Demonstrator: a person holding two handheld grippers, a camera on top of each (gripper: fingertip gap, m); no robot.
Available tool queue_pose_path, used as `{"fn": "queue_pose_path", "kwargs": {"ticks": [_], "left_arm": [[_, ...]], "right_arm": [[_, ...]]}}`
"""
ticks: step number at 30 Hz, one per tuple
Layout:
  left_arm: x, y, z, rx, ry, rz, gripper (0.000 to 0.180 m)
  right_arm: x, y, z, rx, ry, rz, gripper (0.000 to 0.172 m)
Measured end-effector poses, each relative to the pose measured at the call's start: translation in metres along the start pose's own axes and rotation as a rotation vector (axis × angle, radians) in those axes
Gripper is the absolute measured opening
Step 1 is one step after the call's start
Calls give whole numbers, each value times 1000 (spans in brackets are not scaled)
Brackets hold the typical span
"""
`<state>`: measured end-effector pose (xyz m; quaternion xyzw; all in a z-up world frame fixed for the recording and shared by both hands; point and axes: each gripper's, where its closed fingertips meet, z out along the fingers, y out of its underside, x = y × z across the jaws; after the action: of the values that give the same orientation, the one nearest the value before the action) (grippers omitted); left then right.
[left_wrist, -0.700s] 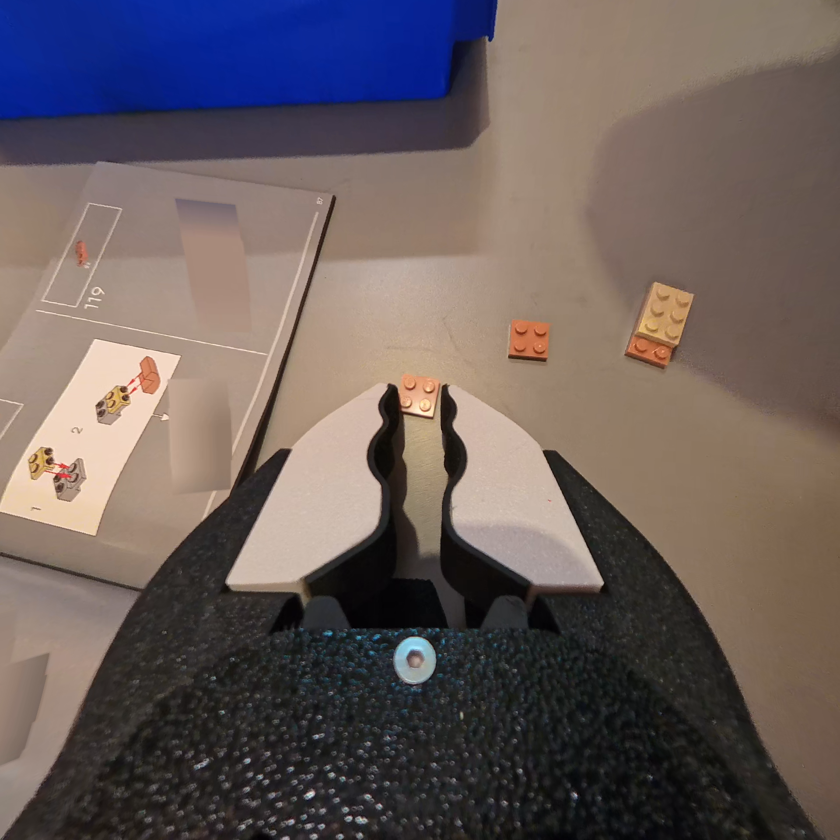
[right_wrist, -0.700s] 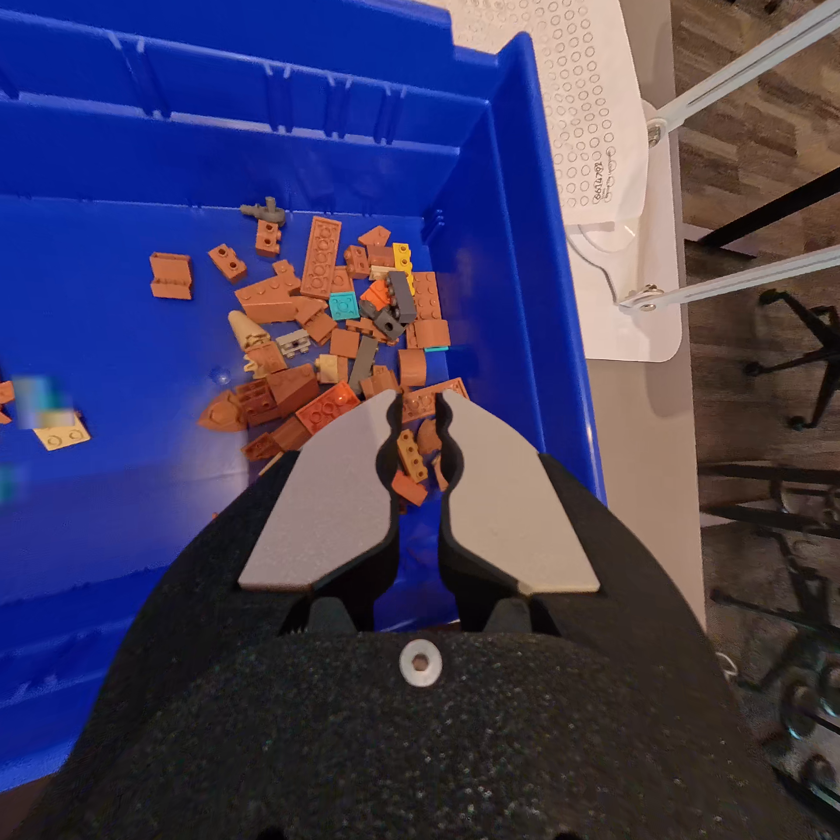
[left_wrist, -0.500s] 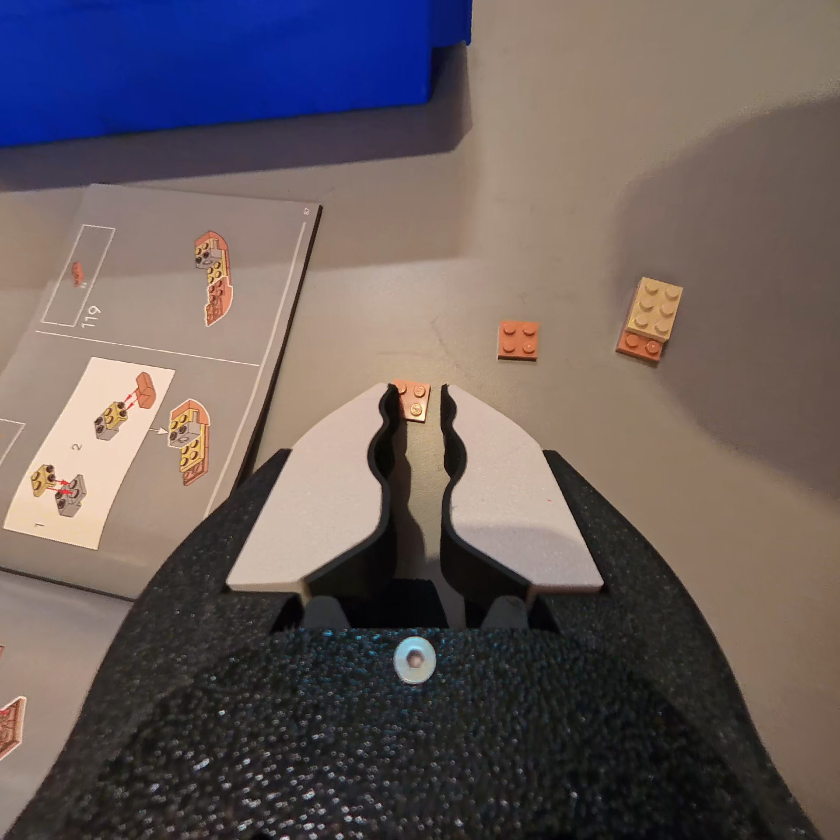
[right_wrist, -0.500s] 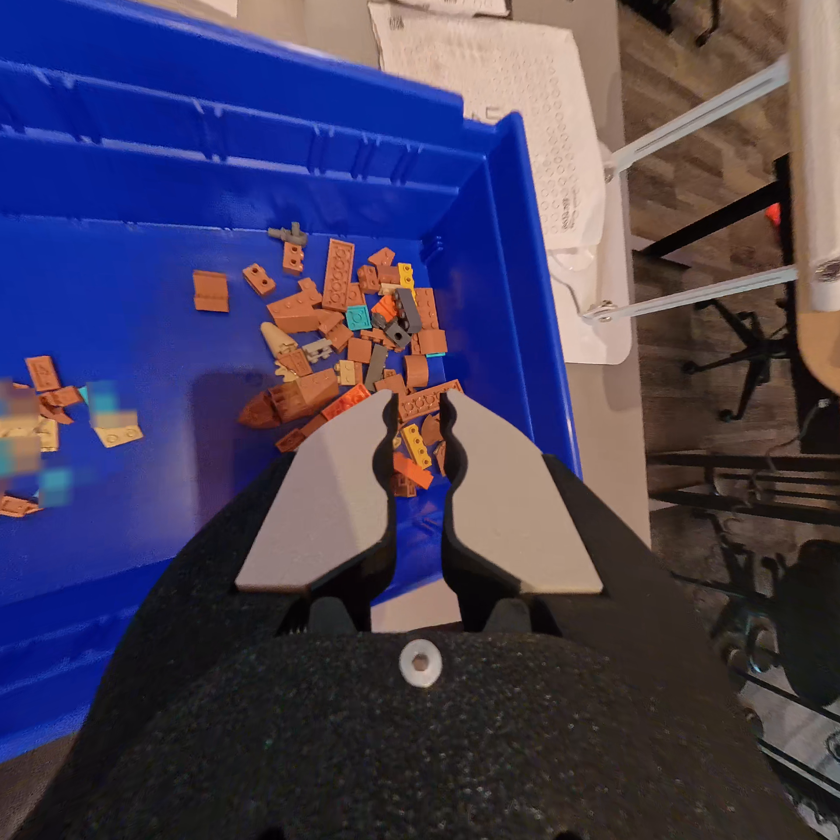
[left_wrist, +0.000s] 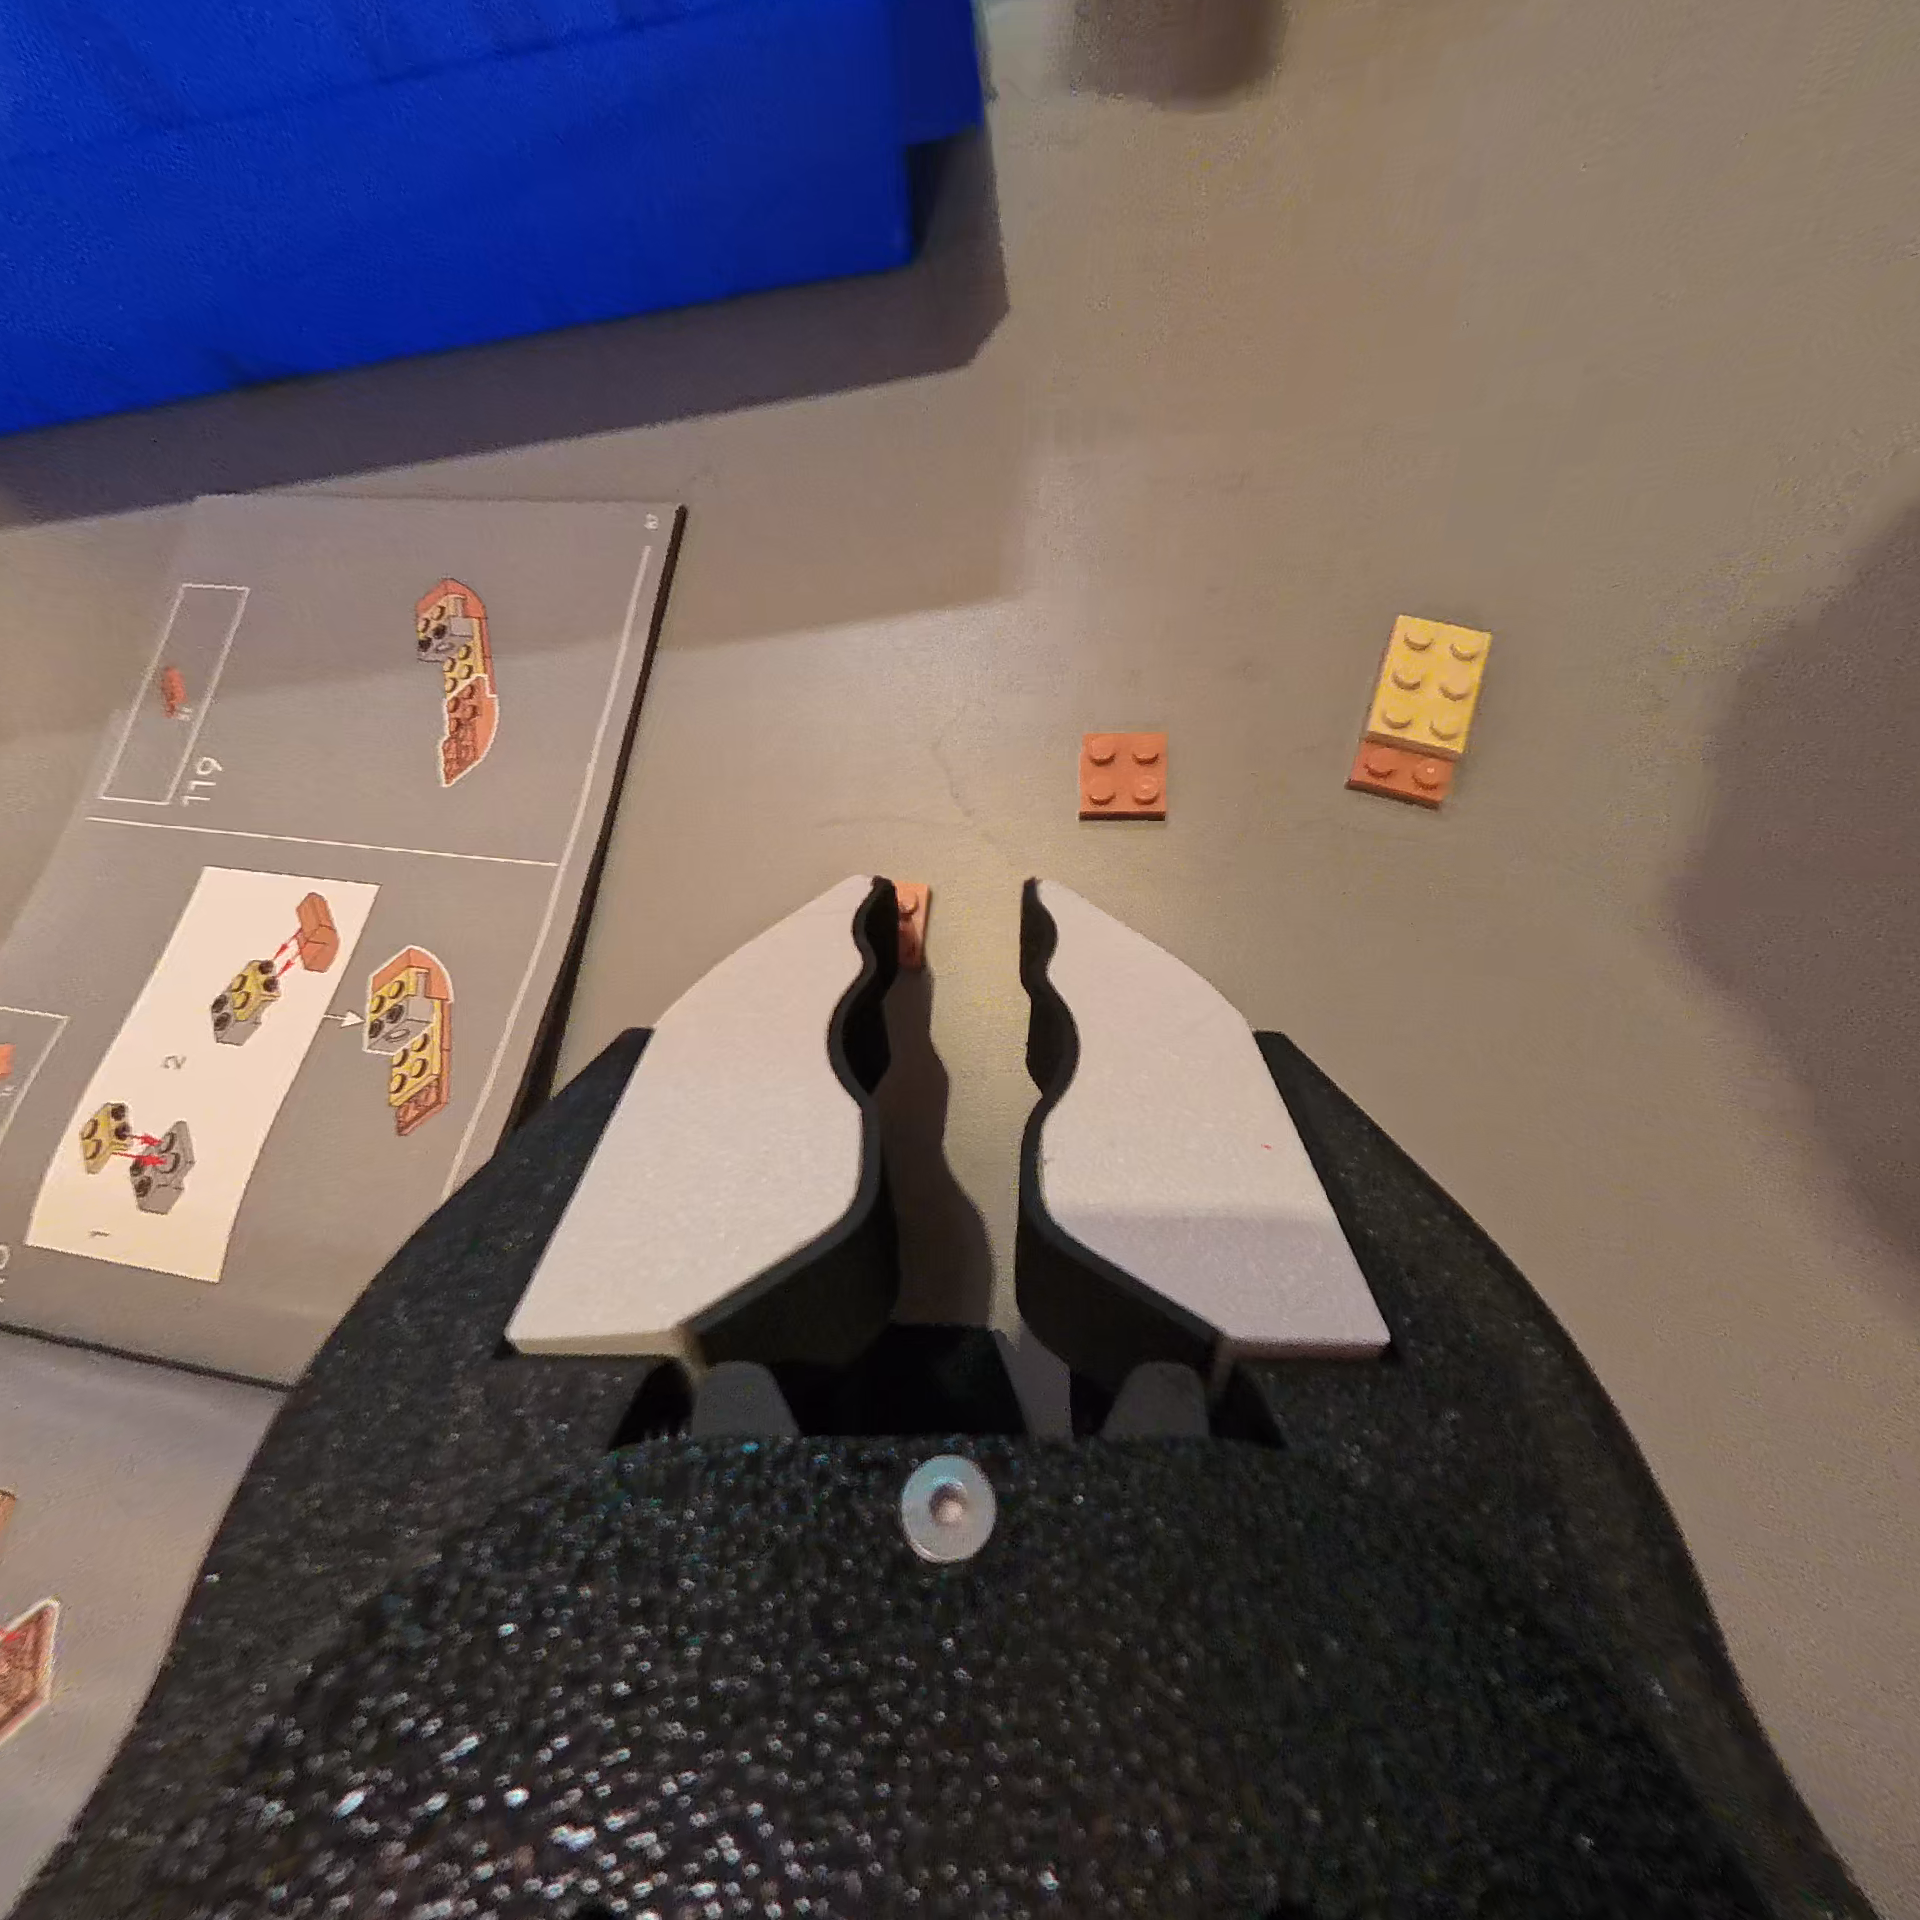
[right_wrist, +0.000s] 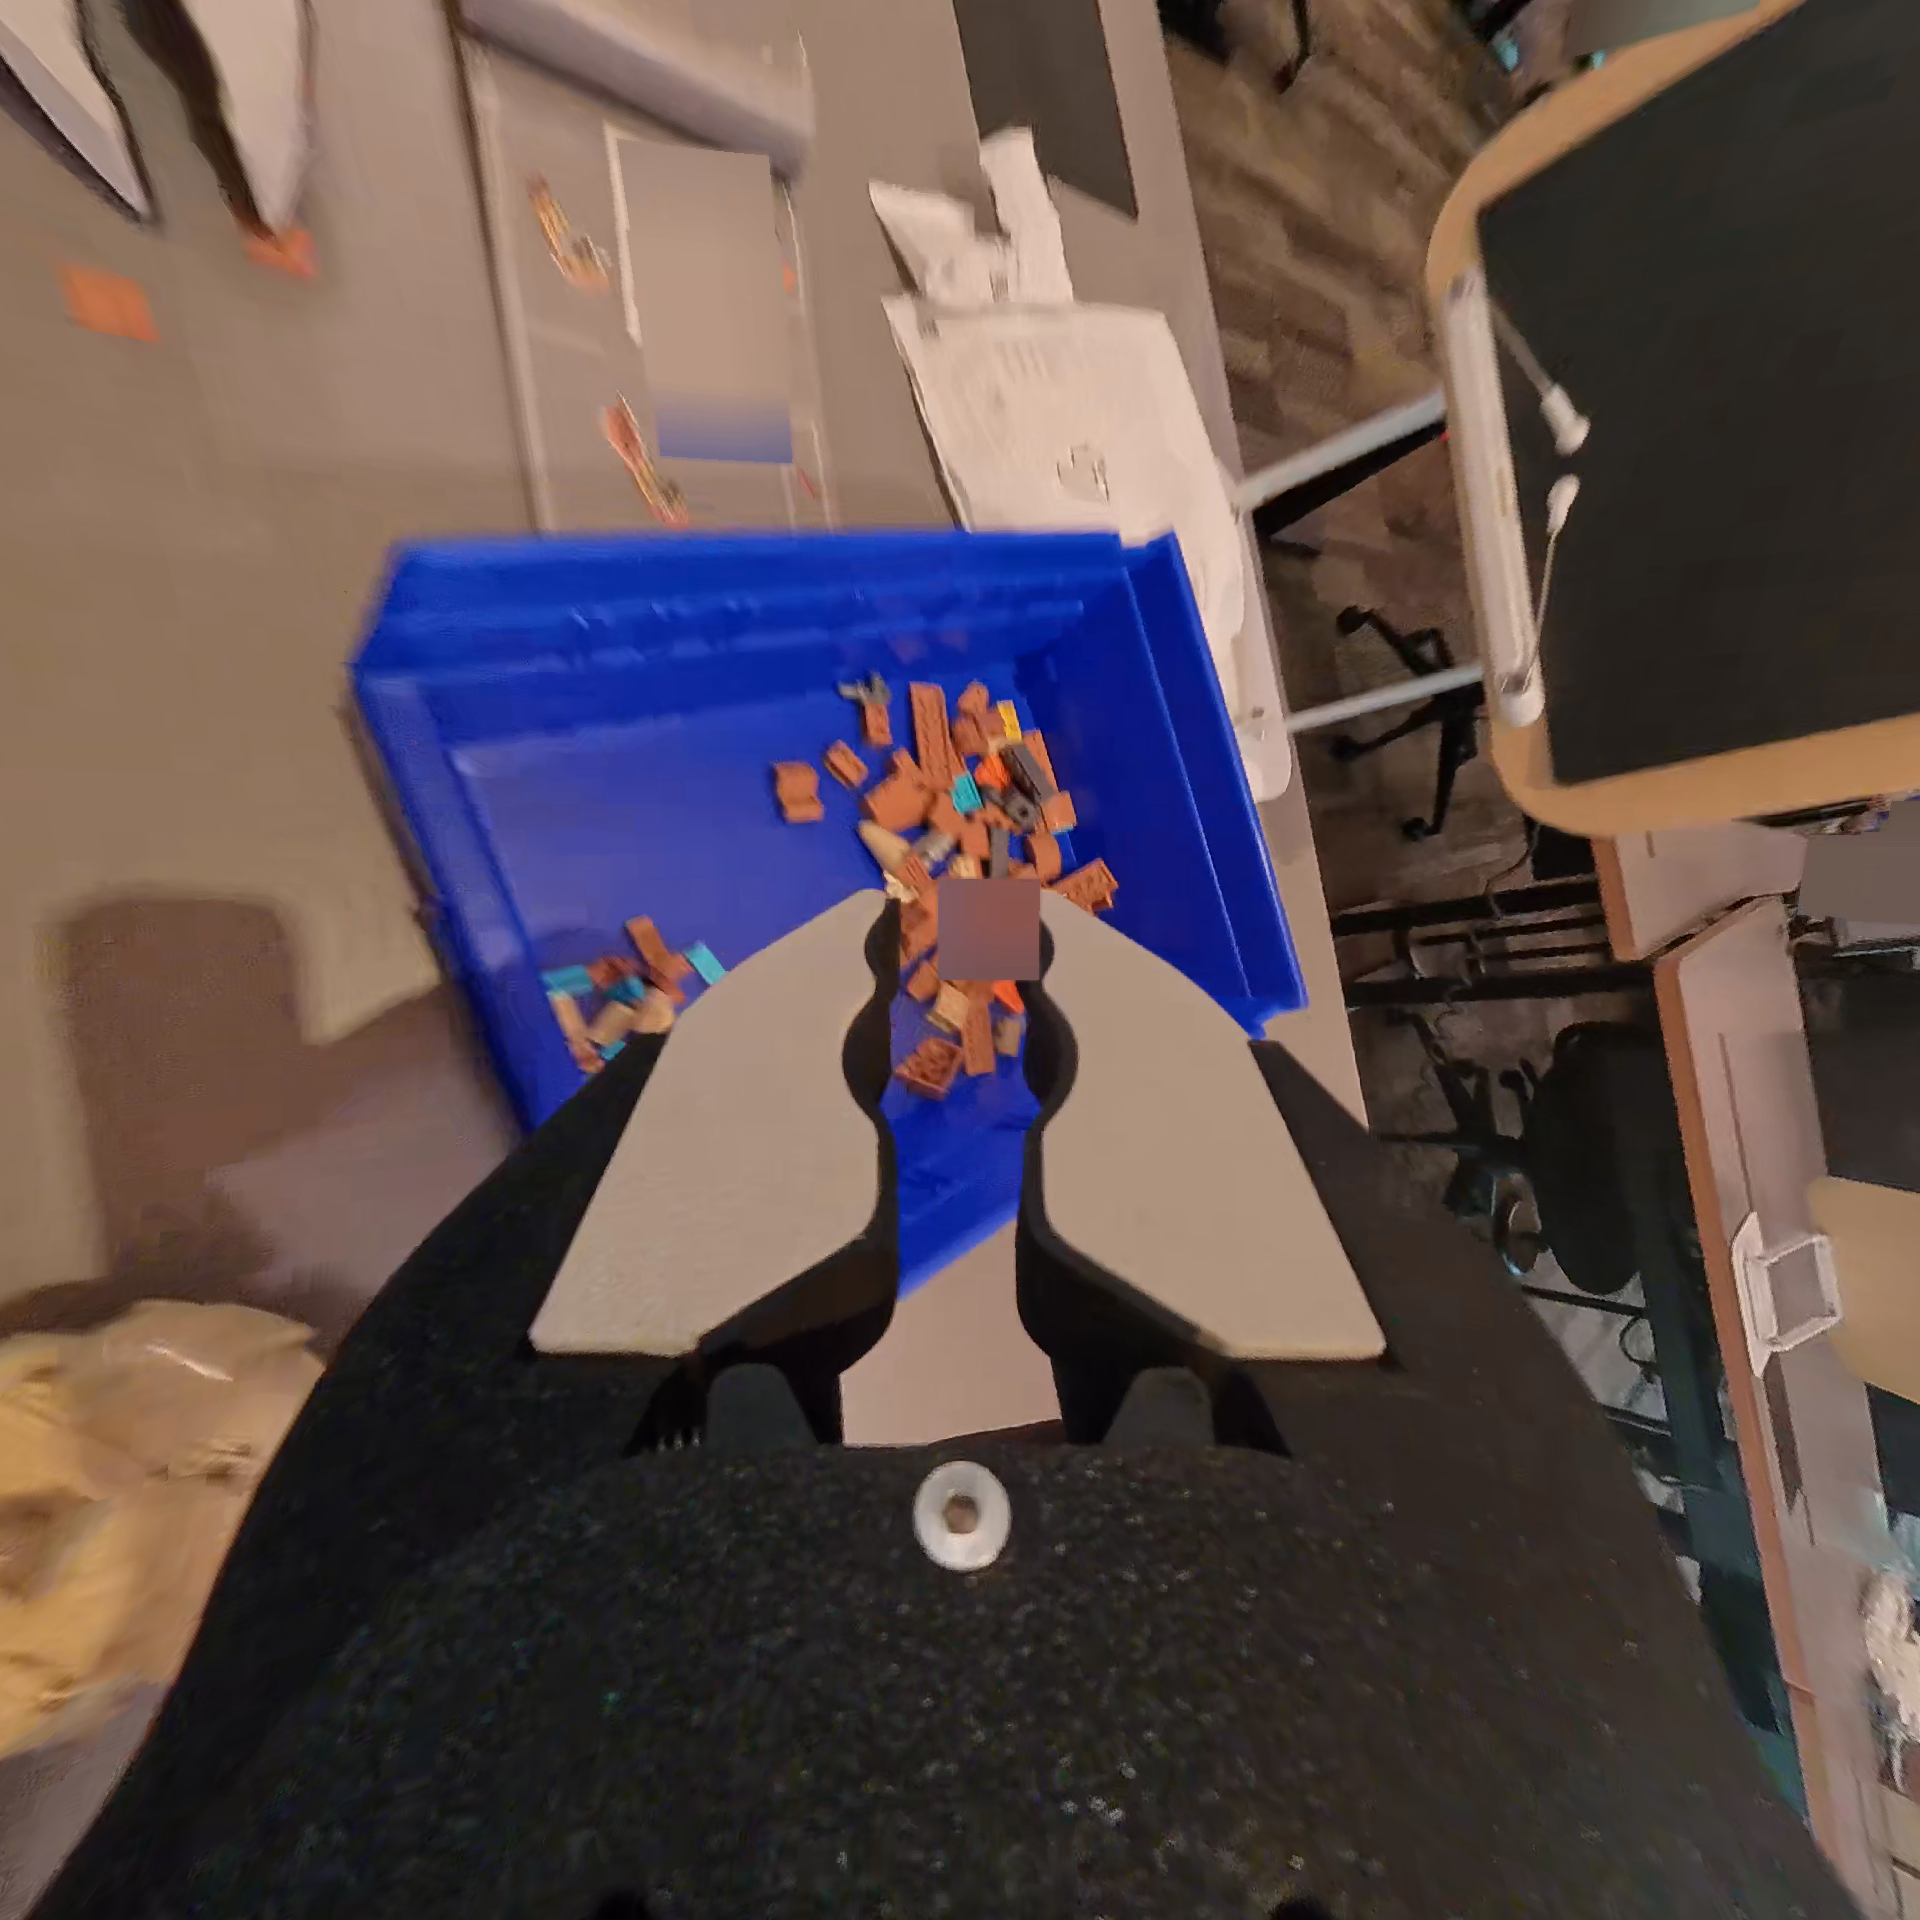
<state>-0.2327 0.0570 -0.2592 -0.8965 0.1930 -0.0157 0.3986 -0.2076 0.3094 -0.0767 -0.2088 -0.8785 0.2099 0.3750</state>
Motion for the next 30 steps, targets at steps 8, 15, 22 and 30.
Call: {"fn": "queue_pose_path", "kwargs": {"ticks": [8,15,22,30], "left_arm": [[-5,-27,-28,181,-42,-32,23],[-69,-26,-47,174,-255,-133,23],[-93,-32,-11,0,-228,-61,26],[-88,-36,35,-79,-76,9,31]], "right_arm": [[-107,-79,-5,135,-20,-5,18],[-191,-95,60,169,-204,66,18],[-227,-79,105,134,-286,26,19],[-227,-64,112,158,-323,88,19]]}}
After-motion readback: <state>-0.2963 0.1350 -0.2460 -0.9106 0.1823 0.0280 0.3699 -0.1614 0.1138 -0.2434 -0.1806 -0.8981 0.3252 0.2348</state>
